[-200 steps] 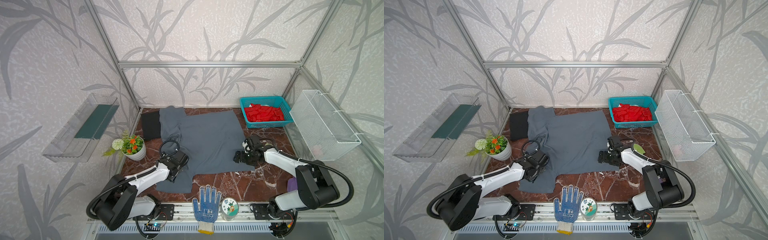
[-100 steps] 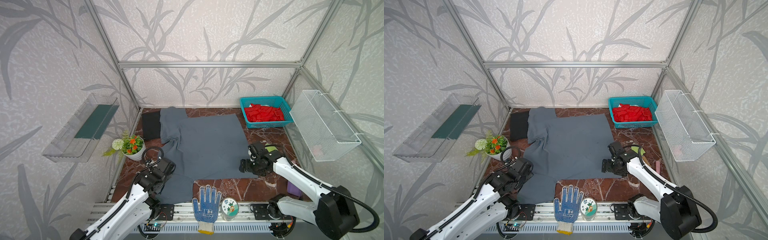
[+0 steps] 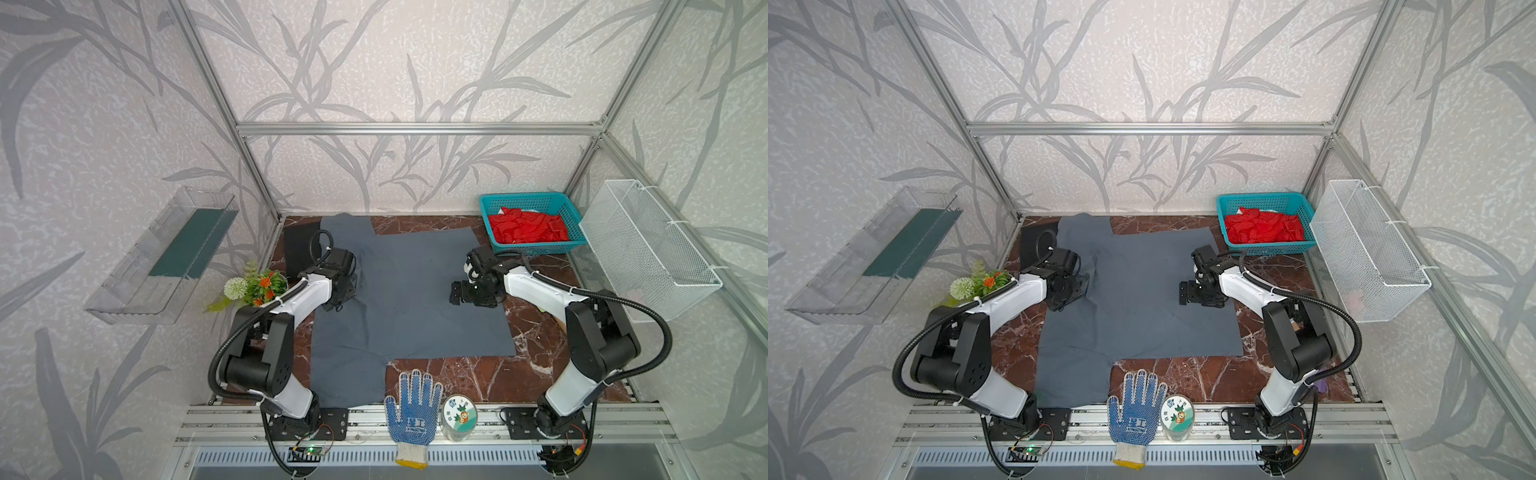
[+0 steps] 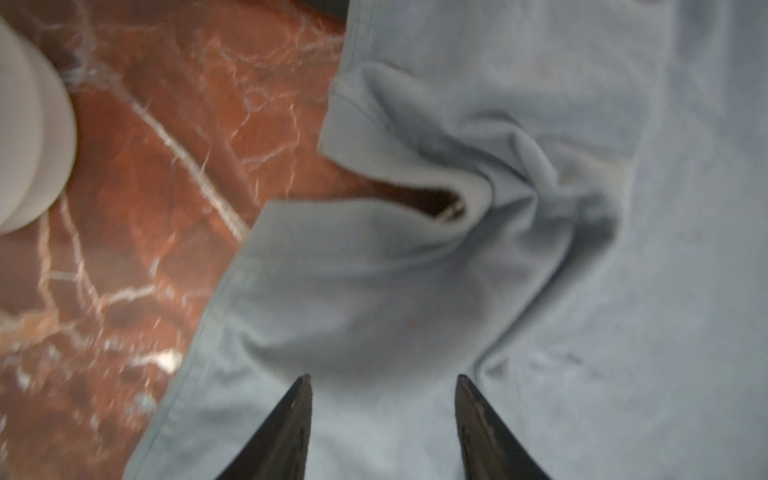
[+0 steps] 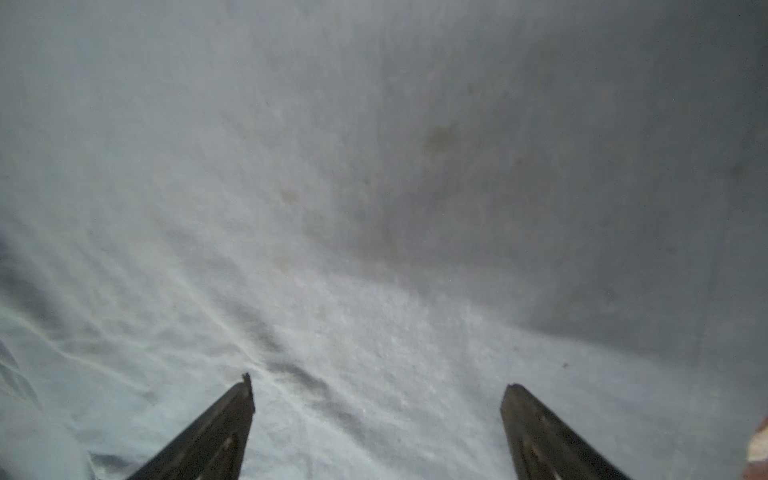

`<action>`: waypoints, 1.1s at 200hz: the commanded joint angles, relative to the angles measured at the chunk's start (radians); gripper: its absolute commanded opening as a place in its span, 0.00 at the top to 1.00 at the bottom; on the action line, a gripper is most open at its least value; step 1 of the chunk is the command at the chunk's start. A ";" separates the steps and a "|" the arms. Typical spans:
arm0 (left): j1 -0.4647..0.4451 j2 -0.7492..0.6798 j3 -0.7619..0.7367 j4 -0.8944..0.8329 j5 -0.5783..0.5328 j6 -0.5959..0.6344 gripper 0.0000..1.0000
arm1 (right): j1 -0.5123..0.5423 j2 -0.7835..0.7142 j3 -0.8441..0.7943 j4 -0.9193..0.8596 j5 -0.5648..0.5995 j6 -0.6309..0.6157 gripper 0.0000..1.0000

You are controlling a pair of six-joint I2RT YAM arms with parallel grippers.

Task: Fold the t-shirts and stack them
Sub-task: 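Move the left gripper to the shirt edge by the black t-shirt while the right shifts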

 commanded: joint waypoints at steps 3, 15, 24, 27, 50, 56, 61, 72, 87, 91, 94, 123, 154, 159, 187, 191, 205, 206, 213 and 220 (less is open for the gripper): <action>0.012 0.068 0.069 0.021 0.037 0.051 0.46 | 0.002 -0.011 -0.023 0.040 -0.027 -0.009 0.06; 0.022 0.112 0.095 0.004 0.022 0.035 0.47 | 0.000 0.008 -0.028 0.043 -0.027 -0.013 0.06; 0.032 0.144 0.108 -0.012 0.002 0.010 0.47 | 0.001 0.020 -0.030 0.041 -0.030 -0.017 0.06; 0.036 0.154 0.113 -0.018 -0.002 0.002 0.47 | 0.000 0.023 -0.030 0.040 -0.031 -0.018 0.06; 0.072 0.219 0.126 -0.049 -0.024 -0.051 0.47 | -0.007 0.034 -0.037 0.047 -0.039 -0.016 0.06; 0.080 0.226 0.122 -0.053 -0.029 -0.066 0.47 | -0.011 0.039 -0.038 0.049 -0.040 -0.013 0.06; 0.087 0.228 0.116 -0.053 -0.027 -0.076 0.47 | -0.015 0.043 -0.041 0.049 -0.042 -0.010 0.06; 0.102 0.222 0.096 -0.058 -0.031 -0.100 0.47 | -0.028 0.056 -0.046 0.041 -0.046 0.001 0.06; 0.117 0.193 0.062 -0.076 -0.059 -0.132 0.47 | -0.045 0.064 -0.072 0.034 -0.044 0.020 0.06; 0.120 0.180 0.049 -0.080 -0.065 -0.139 0.47 | -0.047 0.063 -0.086 0.038 -0.042 0.024 0.06; 0.123 0.169 0.038 -0.080 -0.071 -0.146 0.47 | -0.050 0.063 -0.095 0.040 -0.040 0.027 0.06; 0.148 0.060 -0.083 -0.076 -0.091 -0.192 0.47 | -0.056 0.033 -0.175 0.046 -0.036 0.053 0.06; 0.152 -0.015 -0.184 -0.054 -0.063 -0.197 0.49 | -0.047 -0.027 -0.267 0.057 -0.049 0.087 0.06; 0.151 -0.024 -0.195 -0.049 -0.056 -0.192 0.49 | -0.043 -0.039 -0.283 0.057 -0.047 0.092 0.06; 0.151 -0.074 -0.234 -0.051 -0.038 -0.172 0.49 | -0.009 -0.130 -0.379 0.040 -0.026 0.128 0.06; 0.150 -0.086 -0.240 -0.053 -0.039 -0.169 0.49 | -0.004 -0.149 -0.396 0.037 -0.019 0.137 0.06; 0.150 -0.126 -0.260 -0.062 -0.036 -0.161 0.49 | 0.012 -0.222 -0.455 0.023 -0.001 0.163 0.06; 0.150 -0.130 -0.261 -0.062 -0.035 -0.161 0.49 | 0.013 -0.225 -0.458 0.022 -0.001 0.165 0.06; 0.150 -0.152 -0.269 -0.068 -0.032 -0.157 0.49 | 0.016 -0.264 -0.481 0.013 0.007 0.174 0.06; 0.151 -0.175 -0.274 -0.076 -0.026 -0.150 0.49 | 0.017 -0.297 -0.495 -0.003 0.015 0.176 0.06</action>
